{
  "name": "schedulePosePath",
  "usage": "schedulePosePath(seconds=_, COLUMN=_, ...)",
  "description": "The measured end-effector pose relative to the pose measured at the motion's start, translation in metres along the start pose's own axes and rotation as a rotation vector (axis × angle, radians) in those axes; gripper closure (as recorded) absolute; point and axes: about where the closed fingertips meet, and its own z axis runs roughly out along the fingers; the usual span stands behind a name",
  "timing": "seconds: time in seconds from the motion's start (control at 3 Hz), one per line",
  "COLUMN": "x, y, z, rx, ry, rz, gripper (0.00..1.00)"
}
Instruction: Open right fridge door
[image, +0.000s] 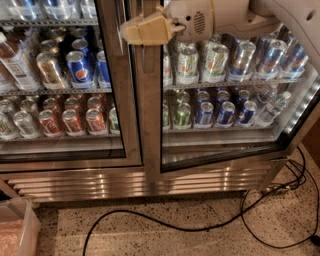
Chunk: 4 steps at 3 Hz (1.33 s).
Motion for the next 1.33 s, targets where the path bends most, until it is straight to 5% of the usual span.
schedulePosePath(seconds=1.33, x=-0.004, y=0.026, z=-0.006, rx=0.01, ry=0.004, rz=0.061, gripper=1.0)
